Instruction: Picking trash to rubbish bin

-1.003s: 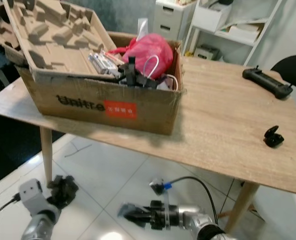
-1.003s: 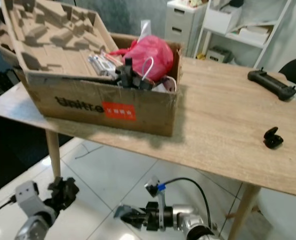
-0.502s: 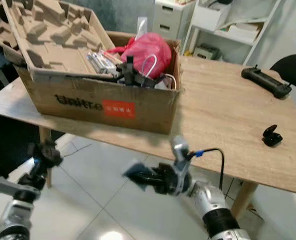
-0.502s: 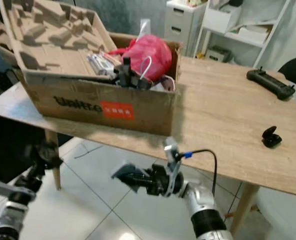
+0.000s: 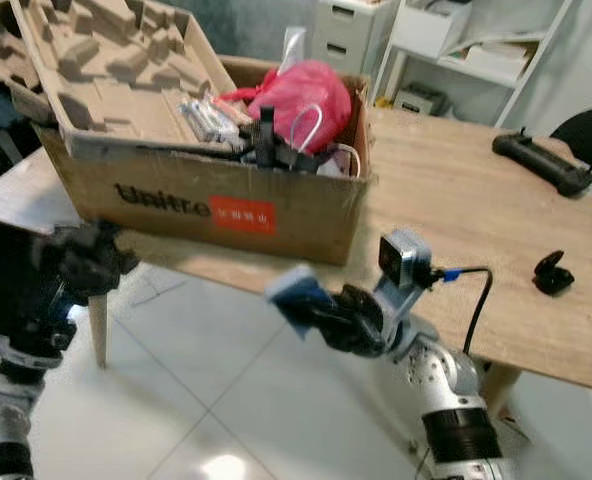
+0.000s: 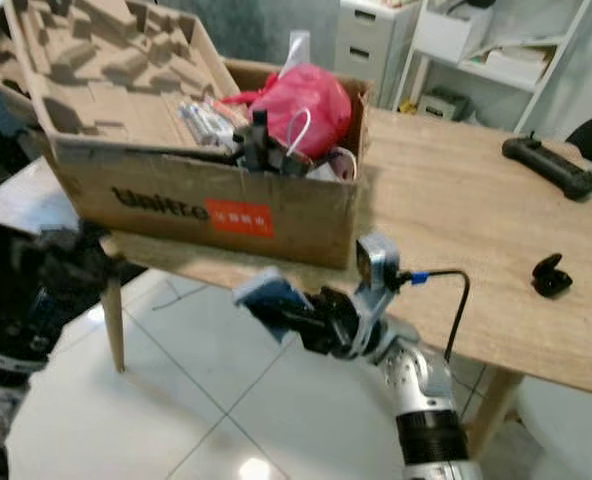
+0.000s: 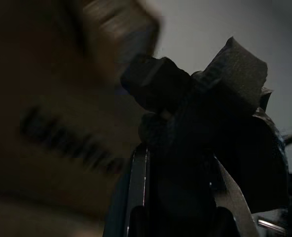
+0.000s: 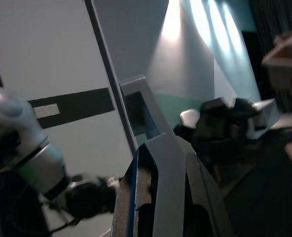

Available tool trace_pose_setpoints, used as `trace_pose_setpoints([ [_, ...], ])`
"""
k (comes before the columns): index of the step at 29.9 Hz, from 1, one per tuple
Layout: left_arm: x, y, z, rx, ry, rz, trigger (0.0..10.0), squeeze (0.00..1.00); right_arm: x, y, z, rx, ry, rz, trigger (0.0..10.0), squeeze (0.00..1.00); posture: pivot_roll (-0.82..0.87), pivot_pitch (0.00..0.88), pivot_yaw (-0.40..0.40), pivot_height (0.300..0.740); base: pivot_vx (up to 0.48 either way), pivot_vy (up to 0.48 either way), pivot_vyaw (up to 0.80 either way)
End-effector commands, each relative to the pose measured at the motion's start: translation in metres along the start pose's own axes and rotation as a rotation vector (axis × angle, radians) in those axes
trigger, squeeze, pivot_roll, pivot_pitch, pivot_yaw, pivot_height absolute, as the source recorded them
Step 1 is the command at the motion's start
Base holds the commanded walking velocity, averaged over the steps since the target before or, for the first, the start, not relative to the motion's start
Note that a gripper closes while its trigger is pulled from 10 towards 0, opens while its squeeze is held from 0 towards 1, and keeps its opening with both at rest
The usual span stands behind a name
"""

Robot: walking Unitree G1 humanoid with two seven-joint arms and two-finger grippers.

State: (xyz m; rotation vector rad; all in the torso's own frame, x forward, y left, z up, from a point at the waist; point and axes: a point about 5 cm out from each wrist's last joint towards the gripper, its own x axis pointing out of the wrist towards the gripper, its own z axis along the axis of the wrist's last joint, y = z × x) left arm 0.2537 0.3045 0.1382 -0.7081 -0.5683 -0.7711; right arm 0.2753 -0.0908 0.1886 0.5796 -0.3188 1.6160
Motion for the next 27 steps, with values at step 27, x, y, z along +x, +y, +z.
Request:
trace_pose_setpoints([
  [27, 0.126, -0.079, 0.023, 0.196, -0.056, -0.442, 10.0, 0.00, 0.031, -0.038, 0.095, -0.460, -0.121, -0.444, 10.0, 0.00, 0.04, 0.106, -0.054, 0.740, 0.000, 0.000, 0.00],
])
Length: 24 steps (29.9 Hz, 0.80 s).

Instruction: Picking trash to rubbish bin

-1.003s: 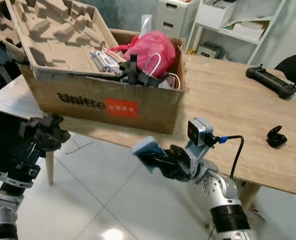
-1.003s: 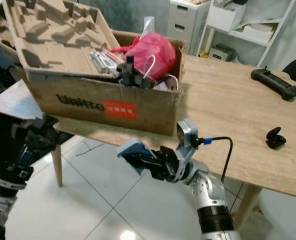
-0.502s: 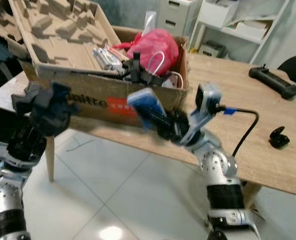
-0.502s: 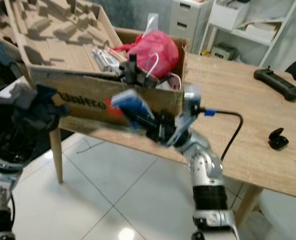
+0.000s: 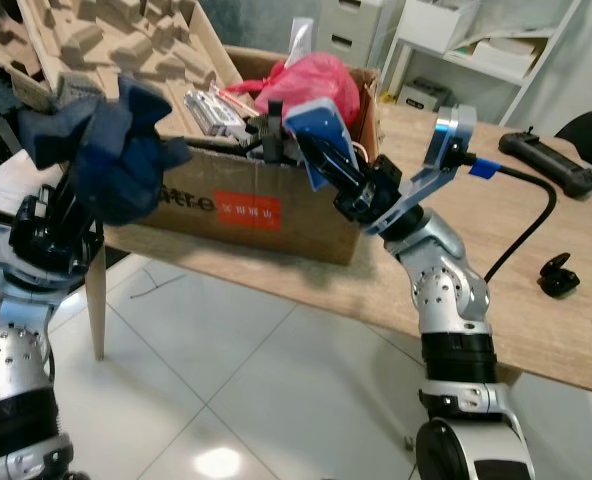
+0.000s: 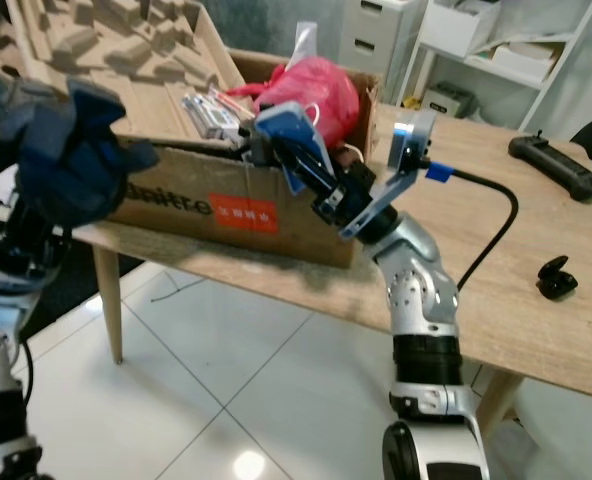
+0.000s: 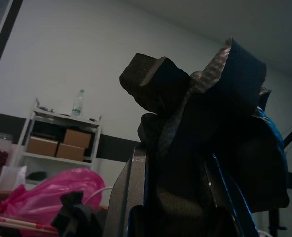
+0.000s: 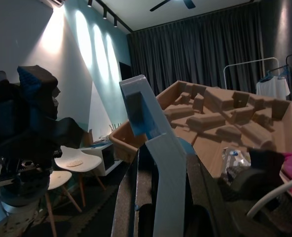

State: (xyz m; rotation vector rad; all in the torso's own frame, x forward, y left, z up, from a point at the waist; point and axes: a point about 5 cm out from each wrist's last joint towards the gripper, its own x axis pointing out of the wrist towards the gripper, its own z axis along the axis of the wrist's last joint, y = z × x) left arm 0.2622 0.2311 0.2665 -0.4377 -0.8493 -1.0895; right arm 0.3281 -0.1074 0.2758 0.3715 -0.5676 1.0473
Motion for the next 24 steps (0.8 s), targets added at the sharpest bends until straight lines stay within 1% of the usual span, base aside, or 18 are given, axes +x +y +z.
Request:
trace_pose_setpoints([
  [1, 0.003, -0.001, -0.002, 0.010, 0.001, -0.005, 10.0, 0.00, 0.001, -0.001, 0.004, -0.021, -0.012, -0.003, 10.0, 0.00, 0.04, 0.106, -0.054, 0.740, 0.000, 0.000, 0.00],
  [2, 0.009, 0.002, -0.003, 0.040, 0.020, 0.020, 10.0, 0.00, 0.003, -0.005, 0.007, -0.046, -0.014, -0.033, 10.0, 0.00, 0.04, 0.105, -0.056, 0.740, 0.000, 0.000, 0.00],
  [3, 0.017, 0.005, -0.004, 0.070, 0.037, 0.044, 10.0, 0.00, 0.006, -0.011, 0.012, -0.098, -0.012, -0.086, 10.0, 0.00, 0.04, 0.104, -0.058, 0.740, 0.000, 0.000, 0.00],
  [4, 0.017, 0.005, -0.004, 0.070, 0.037, 0.044, 10.0, 0.00, 0.006, -0.011, 0.012, -0.098, -0.012, -0.086, 10.0, 0.00, 0.04, 0.104, -0.058, 0.740, 0.000, 0.000, 0.00],
  [5, 0.025, 0.007, -0.006, 0.102, 0.049, 0.069, 10.0, 0.00, 0.010, -0.019, 0.019, -0.154, -0.019, -0.148, 10.0, 0.00, 0.04, 0.104, -0.059, 0.740, 0.000, 0.000, 0.00],
  [6, 0.031, 0.009, -0.008, 0.114, 0.049, 0.091, 10.0, 0.00, 0.013, -0.025, 0.027, -0.210, -0.025, -0.199, 10.0, 0.00, 0.04, 0.104, -0.059, 0.740, 0.000, 0.000, 0.00],
  [7, 0.031, 0.009, -0.008, 0.114, 0.049, 0.091, 10.0, 0.00, 0.013, -0.025, 0.027, -0.210, -0.025, -0.199, 10.0, 0.00, 0.04, 0.104, -0.059, 0.740, 0.000, 0.000, 0.00],
  [8, 0.037, 0.009, -0.010, 0.123, 0.052, 0.105, 10.0, 0.00, 0.015, -0.030, 0.034, -0.264, -0.028, -0.237, 10.0, 0.00, 0.04, 0.106, -0.059, 0.740, 0.000, 0.000, 0.00],
  [9, 0.037, 0.009, -0.010, 0.123, 0.052, 0.105, 10.0, 0.00, 0.015, -0.030, 0.034, -0.264, -0.028, -0.237, 10.0, 0.00, 0.04, 0.106, -0.059, 0.740, 0.000, 0.000, 0.00],
  [10, 0.043, 0.011, -0.017, 0.141, 0.083, 0.140, 10.0, 0.00, 0.016, -0.038, 0.041, -0.337, -0.013, -0.294, 10.0, 0.00, 0.04, 0.107, -0.059, 0.740, 0.000, 0.000, 0.00],
  [11, 0.043, 0.011, -0.017, 0.141, 0.083, 0.140, 10.0, 0.00, 0.016, -0.038, 0.041, -0.337, -0.013, -0.294, 10.0, 0.00, 0.04, 0.107, -0.059, 0.740, 0.000, 0.000, 0.00],
  [13, 0.050, 0.011, -0.026, 0.159, 0.119, 0.171, 10.0, 0.00, 0.015, -0.048, 0.048, -0.416, 0.011, -0.370, 10.0, 0.00, 0.04, 0.109, -0.060, 0.740, 0.000, 0.000, 0.00],
  [14, 0.050, 0.011, -0.026, 0.159, 0.119, 0.171, 10.0, 0.00, 0.015, -0.048, 0.048, -0.416, 0.011, -0.370, 10.0, 0.00, 0.04, 0.109, -0.060, 0.740, 0.000, 0.000, 0.00],
  [17, 0.059, 0.009, -0.032, 0.156, 0.108, 0.203, 10.0, 0.00, 0.010, -0.058, 0.045, -0.449, 0.049, -0.430, 10.0, 0.00, 0.05, 0.121, -0.062, 0.740, 0.000, 0.000, 0.00],
  [19, 0.063, 0.012, -0.036, 0.182, 0.123, 0.241, 10.0, 0.00, 0.007, -0.062, 0.043, -0.464, 0.070, -0.452, 10.0, 0.00, 0.05, 0.131, -0.062, 0.740, 0.000, 0.000, 0.00],
  [22, 0.064, 0.013, -0.037, 0.196, 0.130, 0.256, 10.0, 0.00, 0.007, -0.064, 0.042, -0.471, 0.074, -0.461, 10.0, 0.00, 0.05, 0.133, -0.062, 0.740, 0.000, 0.000, 0.00],
  [24, 0.069, 0.015, -0.038, 0.226, 0.132, 0.292, 10.0, 0.00, 0.006, -0.070, 0.039, -0.482, 0.091, -0.483, 10.0, 0.00, 0.05, 0.150, -0.059, 0.740, 0.000, 0.000, 0.00],
])
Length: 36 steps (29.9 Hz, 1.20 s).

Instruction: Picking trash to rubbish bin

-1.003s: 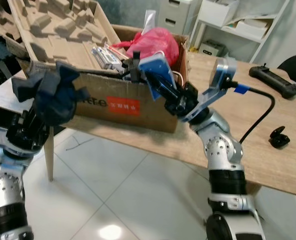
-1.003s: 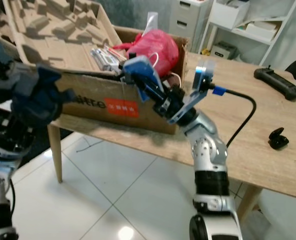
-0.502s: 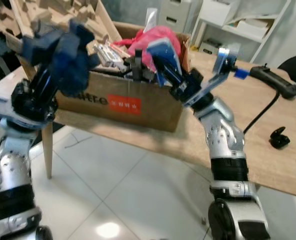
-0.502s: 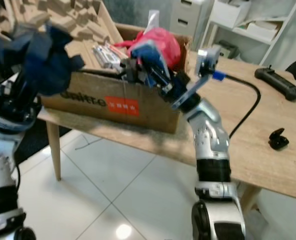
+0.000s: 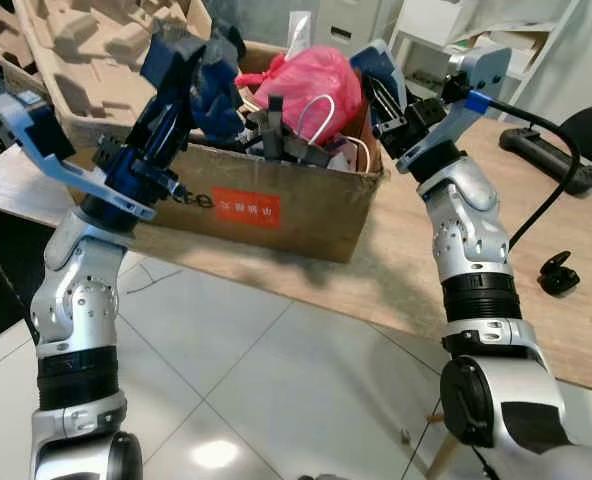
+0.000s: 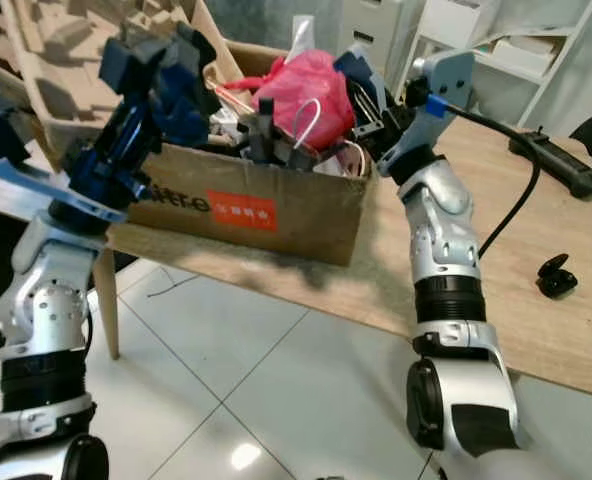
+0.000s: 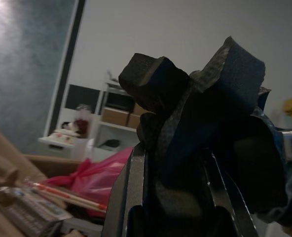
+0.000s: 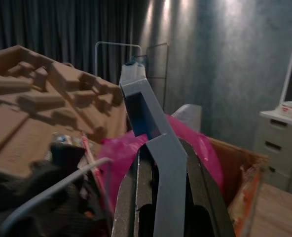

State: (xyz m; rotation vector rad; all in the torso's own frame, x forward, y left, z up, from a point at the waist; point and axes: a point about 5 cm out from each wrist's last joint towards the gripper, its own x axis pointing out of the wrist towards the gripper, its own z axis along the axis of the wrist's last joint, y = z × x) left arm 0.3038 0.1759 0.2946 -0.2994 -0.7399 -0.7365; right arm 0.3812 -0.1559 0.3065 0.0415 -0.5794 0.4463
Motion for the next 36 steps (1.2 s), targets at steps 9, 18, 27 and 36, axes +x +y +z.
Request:
trace_pose_setpoints([
  [9, 0.019, -0.001, 0.019, 0.103, -0.065, 0.072, 10.0, 0.00, 0.010, -0.002, -0.003, 0.010, -0.017, -0.010, 10.0, 0.00, 0.06, 0.190, -0.040, 0.740, 0.000, 0.000, 0.00],
  [18, 0.035, -0.009, 0.033, 0.120, -0.108, 0.046, 10.0, 0.00, 0.015, 0.013, -0.008, 0.067, -0.036, 0.075, 10.0, 0.57, 0.07, 0.221, -0.020, 0.740, 0.000, 0.000, 0.00],
  [27, 0.040, -0.015, 0.027, 0.089, -0.111, 0.032, 10.0, 0.00, 0.017, 0.021, -0.009, 0.064, -0.038, 0.146, 10.0, 1.00, 0.06, 0.224, -0.017, 0.740, 0.000, 0.000, 0.00],
  [36, 0.045, -0.023, 0.013, 0.059, -0.086, 0.013, 10.0, 0.00, 0.010, 0.017, 0.015, 0.131, -0.160, 0.191, 10.0, 0.00, 0.04, 0.213, -0.015, 0.740, 0.000, 0.000, 0.00],
])
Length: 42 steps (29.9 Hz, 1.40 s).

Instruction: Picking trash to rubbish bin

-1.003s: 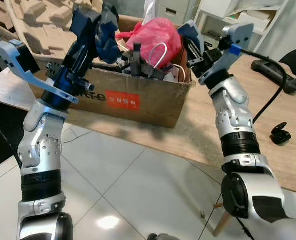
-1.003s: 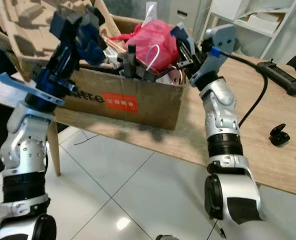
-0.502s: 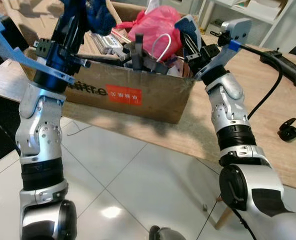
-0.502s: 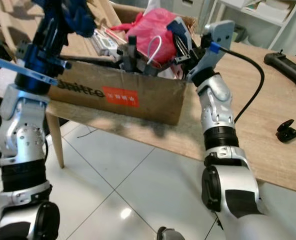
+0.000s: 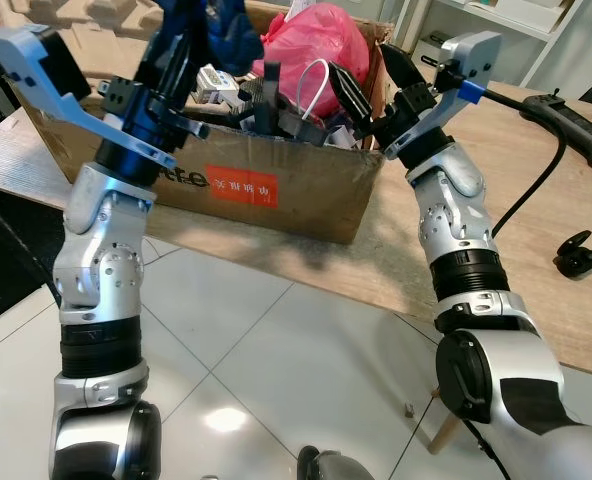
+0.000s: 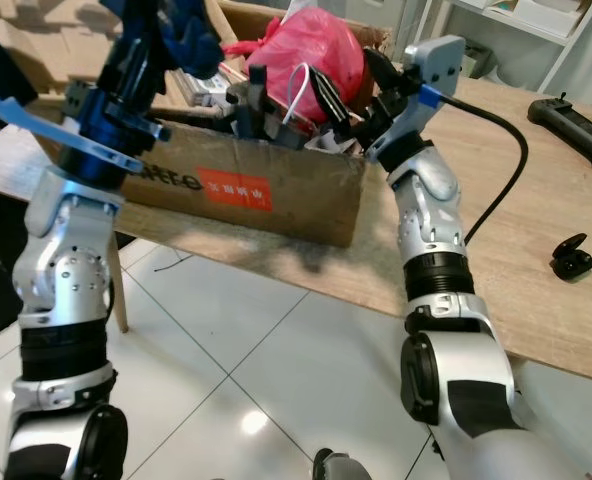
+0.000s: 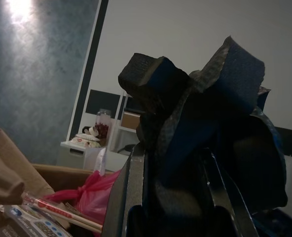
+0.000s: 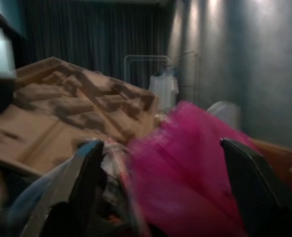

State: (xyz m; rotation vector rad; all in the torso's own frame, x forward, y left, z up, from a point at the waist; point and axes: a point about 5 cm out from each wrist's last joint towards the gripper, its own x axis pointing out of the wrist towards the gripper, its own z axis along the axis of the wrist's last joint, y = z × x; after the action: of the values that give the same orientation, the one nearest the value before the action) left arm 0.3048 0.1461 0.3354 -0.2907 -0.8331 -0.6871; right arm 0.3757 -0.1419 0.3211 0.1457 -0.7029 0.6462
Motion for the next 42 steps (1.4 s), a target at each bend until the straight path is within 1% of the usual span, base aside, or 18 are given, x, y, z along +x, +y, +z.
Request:
trace_pose_setpoints([
  [1, 0.001, -0.005, -0.007, 0.014, 0.026, -0.013, 10.0, 0.00, -0.005, 0.013, 0.018, 0.150, -0.113, 0.139, 10.0, 0.00, 0.03, 0.209, -0.012, 0.740, 0.000, 0.000, 0.00],
  [4, 0.002, -0.006, -0.011, 0.021, 0.043, -0.013, 10.0, 0.00, -0.010, 0.019, 0.025, 0.203, -0.145, 0.210, 10.0, 0.00, 0.03, 0.208, -0.011, 0.740, 0.000, 0.000, 0.00],
  [6, 0.002, -0.010, -0.023, 0.048, 0.096, -0.011, 10.0, 0.00, -0.025, 0.033, 0.036, 0.281, -0.194, 0.356, 10.0, 0.00, 0.03, 0.204, -0.009, 0.740, 0.000, 0.000, 0.00],
  [9, 0.002, -0.011, -0.029, 0.063, 0.122, -0.009, 10.0, 0.00, -0.032, 0.040, 0.041, 0.304, -0.210, 0.423, 10.0, 0.00, 0.02, 0.203, -0.006, 0.740, 0.000, 0.000, 0.00],
  [11, 0.001, -0.011, -0.041, 0.111, 0.164, 0.020, 10.0, 0.00, -0.045, 0.053, 0.050, 0.322, -0.228, 0.541, 10.0, 0.00, 0.00, 0.198, -0.002, 0.740, 0.000, 0.000, 0.00],
  [12, 0.001, -0.010, -0.045, 0.134, 0.180, 0.045, 10.0, 0.00, -0.051, 0.059, 0.054, 0.329, -0.231, 0.591, 10.0, 0.00, 0.00, 0.199, 0.000, 0.740, 0.000, 0.000, 0.00],
  [15, 0.001, -0.008, -0.048, 0.146, 0.188, 0.069, 10.0, 0.00, -0.056, 0.065, 0.056, 0.337, -0.228, 0.633, 10.0, 0.00, -0.01, 0.200, 0.004, 0.740, 0.000, 0.000, 0.00],
  [18, 0.001, -0.005, -0.057, 0.140, 0.200, 0.124, 10.0, 0.00, -0.066, 0.086, 0.052, 0.363, -0.169, 0.732, 10.0, 0.00, -0.03, 0.206, 0.012, 0.740, 0.000, 0.000, 0.00],
  [21, 0.002, -0.006, -0.062, 0.156, 0.220, 0.130, 10.0, 0.00, -0.072, 0.096, 0.048, 0.403, -0.134, 0.760, 10.0, 0.00, -0.04, 0.215, 0.022, 0.740, 0.000, 0.000, 0.00],
  [23, 0.002, -0.006, -0.062, 0.156, 0.220, 0.130, 10.0, 0.00, -0.072, 0.096, 0.048, 0.403, -0.134, 0.760, 10.0, 0.00, -0.04, 0.215, 0.022, 0.740, 0.000, 0.000, 0.00],
  [24, 0.005, -0.005, -0.067, 0.180, 0.231, 0.146, 10.0, 0.00, -0.079, 0.107, 0.046, 0.459, -0.100, 0.797, 10.0, 0.00, -0.05, 0.222, 0.029, 0.740, 0.000, 0.000, 0.00],
  [27, 0.008, -0.003, -0.068, 0.194, 0.226, 0.165, 10.0, 0.00, -0.085, 0.115, 0.045, 0.506, -0.073, 0.832, 10.0, 0.00, -0.05, 0.226, 0.031, 0.740, 0.000, 0.000, 0.00],
  [30, 0.014, 0.002, -0.067, 0.230, 0.208, 0.195, 10.0, 0.00, -0.097, 0.125, 0.041, 0.564, -0.013, 0.869, 10.0, 0.00, -0.05, 0.230, 0.035, 0.740, 0.000, 0.000, 0.00],
  [36, 0.020, 0.010, -0.059, 0.262, 0.172, 0.232, 10.0, 0.00, -0.107, 0.132, 0.034, 0.602, 0.042, 0.890, 10.0, 0.00, -0.06, 0.232, 0.038, 0.740, 0.000, 0.000, 0.00],
  [37, 0.024, 0.013, -0.053, 0.270, 0.149, 0.239, 10.0, 0.86, -0.111, 0.136, 0.030, 0.621, 0.071, 0.895, 10.0, 0.00, -0.06, 0.233, 0.038, 0.740, 0.000, 0.000, 0.00],
  [38, 0.027, 0.014, -0.050, 0.275, 0.134, 0.241, 10.0, 0.86, -0.114, 0.138, 0.028, 0.632, 0.088, 0.896, 10.0, 0.00, -0.06, 0.234, 0.039, 0.740, 0.000, 0.000, 0.00],
  [39, 0.029, 0.015, -0.048, 0.276, 0.126, 0.240, 10.0, 1.00, -0.115, 0.140, 0.027, 0.640, 0.098, 0.896, 10.0, 0.00, -0.06, 0.234, 0.040, 0.740, 0.000, 0.000, 0.00],
  [42, 0.032, 0.017, -0.052, 0.299, 0.141, 0.241, 10.0, 1.00, -0.115, 0.145, 0.026, 0.658, 0.103, 0.895, 10.0, 0.00, -0.06, 0.236, 0.042, 0.740, 0.000, 0.000, 0.00],
])
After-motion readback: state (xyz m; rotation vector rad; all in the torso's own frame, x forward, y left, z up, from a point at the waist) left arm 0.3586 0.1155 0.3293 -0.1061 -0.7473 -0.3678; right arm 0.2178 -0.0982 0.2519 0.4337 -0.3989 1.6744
